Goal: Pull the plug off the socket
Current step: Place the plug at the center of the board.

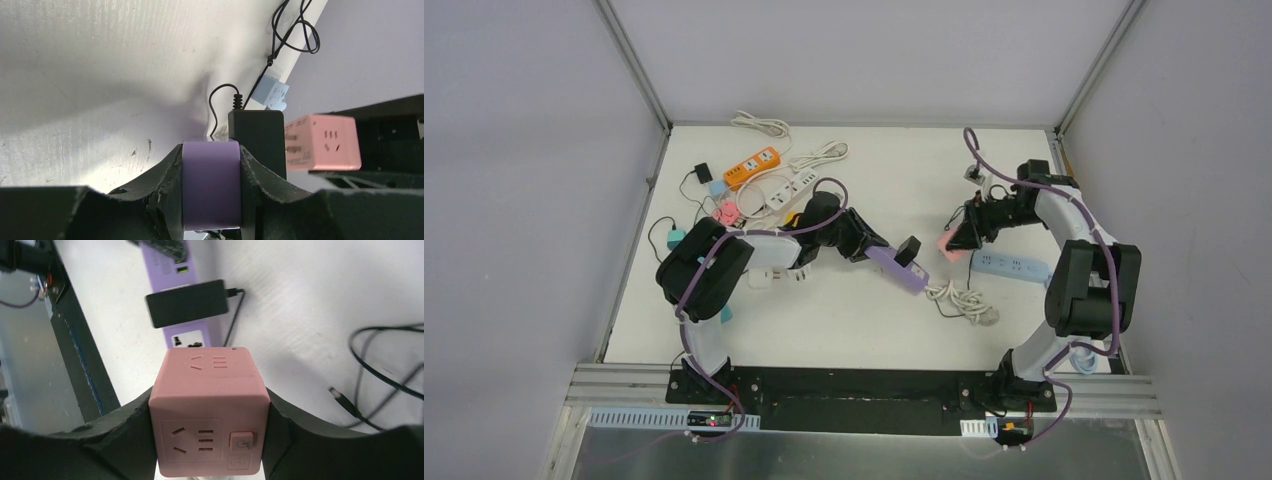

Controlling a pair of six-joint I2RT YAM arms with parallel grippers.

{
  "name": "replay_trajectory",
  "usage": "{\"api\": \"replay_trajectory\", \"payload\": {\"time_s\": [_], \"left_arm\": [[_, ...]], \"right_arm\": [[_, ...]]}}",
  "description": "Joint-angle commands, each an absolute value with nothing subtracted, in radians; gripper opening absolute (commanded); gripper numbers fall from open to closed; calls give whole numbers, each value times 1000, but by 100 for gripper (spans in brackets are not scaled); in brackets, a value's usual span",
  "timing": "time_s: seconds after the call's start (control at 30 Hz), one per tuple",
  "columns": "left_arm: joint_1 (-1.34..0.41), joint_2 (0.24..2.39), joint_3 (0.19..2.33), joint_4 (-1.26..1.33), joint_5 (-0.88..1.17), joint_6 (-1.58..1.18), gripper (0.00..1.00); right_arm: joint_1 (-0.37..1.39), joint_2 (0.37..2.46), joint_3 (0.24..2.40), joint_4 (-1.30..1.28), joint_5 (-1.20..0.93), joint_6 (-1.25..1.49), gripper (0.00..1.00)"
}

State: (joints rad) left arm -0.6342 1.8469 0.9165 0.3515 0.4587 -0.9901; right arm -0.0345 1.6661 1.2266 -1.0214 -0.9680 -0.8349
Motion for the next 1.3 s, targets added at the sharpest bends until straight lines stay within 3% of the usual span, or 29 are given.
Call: {"api": "replay_trajectory", "payload": {"time_s": [0.0, 0.17, 0.23, 0.47, 1.0, 1.03, 1.07, 1.27], "left_arm": [[-646, 1795, 896, 357, 388, -915, 0], [-650, 1782, 884, 372, 381, -910, 0], [-651, 1777, 879, 380, 380, -908, 0], [-653, 1757, 867, 388, 370, -898, 0], [-657, 1746, 861, 387, 364, -894, 0], [-657, 1747, 861, 387, 364, -894, 0], [-657, 1746, 860, 388, 364, -894, 0], [-657, 1748, 862, 388, 365, -893, 0]], "right_arm": [[-133, 1619, 1255, -888, -1026, -699, 0], [-232, 1642, 1241, -673, -920, -520, 0], [-258, 1661, 1232, -590, -773, -421, 0], [-273, 1716, 1189, -333, -759, -406, 0], [-297, 1818, 1232, -282, -759, -406, 0], [-307, 1821, 1237, -296, -423, -197, 26], [-317, 1825, 1244, -311, -386, -141, 34], [-330, 1838, 1277, -396, -609, -141, 37]]}}
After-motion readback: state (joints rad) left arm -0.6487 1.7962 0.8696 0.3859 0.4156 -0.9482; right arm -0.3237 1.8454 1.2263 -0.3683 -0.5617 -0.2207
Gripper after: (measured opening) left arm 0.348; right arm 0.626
